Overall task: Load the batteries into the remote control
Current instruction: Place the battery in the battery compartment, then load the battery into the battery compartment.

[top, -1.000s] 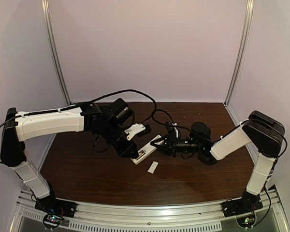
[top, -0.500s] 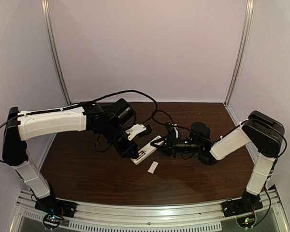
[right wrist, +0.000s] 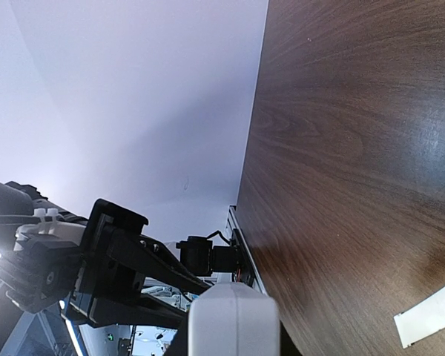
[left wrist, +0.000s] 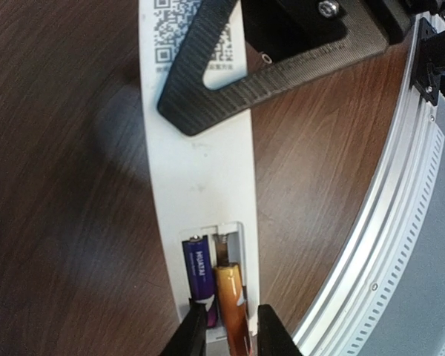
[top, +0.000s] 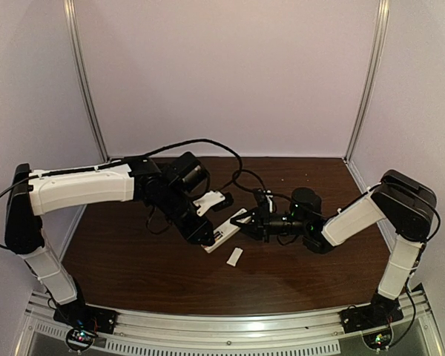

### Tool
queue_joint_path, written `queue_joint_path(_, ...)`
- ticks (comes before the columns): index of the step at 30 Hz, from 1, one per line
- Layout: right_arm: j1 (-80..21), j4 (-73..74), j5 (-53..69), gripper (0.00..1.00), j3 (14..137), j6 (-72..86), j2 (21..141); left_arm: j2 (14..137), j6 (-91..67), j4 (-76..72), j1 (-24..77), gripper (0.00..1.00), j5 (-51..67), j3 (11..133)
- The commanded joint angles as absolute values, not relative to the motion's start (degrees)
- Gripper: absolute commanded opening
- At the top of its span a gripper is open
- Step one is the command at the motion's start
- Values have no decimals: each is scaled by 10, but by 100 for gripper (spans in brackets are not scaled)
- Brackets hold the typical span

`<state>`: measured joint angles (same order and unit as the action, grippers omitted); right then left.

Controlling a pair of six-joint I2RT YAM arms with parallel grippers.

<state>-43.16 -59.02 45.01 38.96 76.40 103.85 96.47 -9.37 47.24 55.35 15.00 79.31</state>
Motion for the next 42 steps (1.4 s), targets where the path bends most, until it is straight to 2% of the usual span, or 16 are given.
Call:
queue_joint_path(1,-437,-616,455,0,407,765,1037,976,-96,474,555,26,151,807)
queue_joint_path(10,-436,-622,472,0,403,770,1032,918,-90,436,540,44,137,804)
queue_joint_path(16,-436,-623,480,0,395,770,1014,807,-52,358,527,76,128,724)
queue_joint_path(22,-436,-639,488,0,392,784,1003,748,-22,329,520,96,135,646)
queue_joint_path(28,-438,-635,492,0,394,783,992,742,-8,305,520,97,163,604)
queue_joint_path(42,-446,-632,498,0,406,778,991,783,-16,289,520,87,166,605)
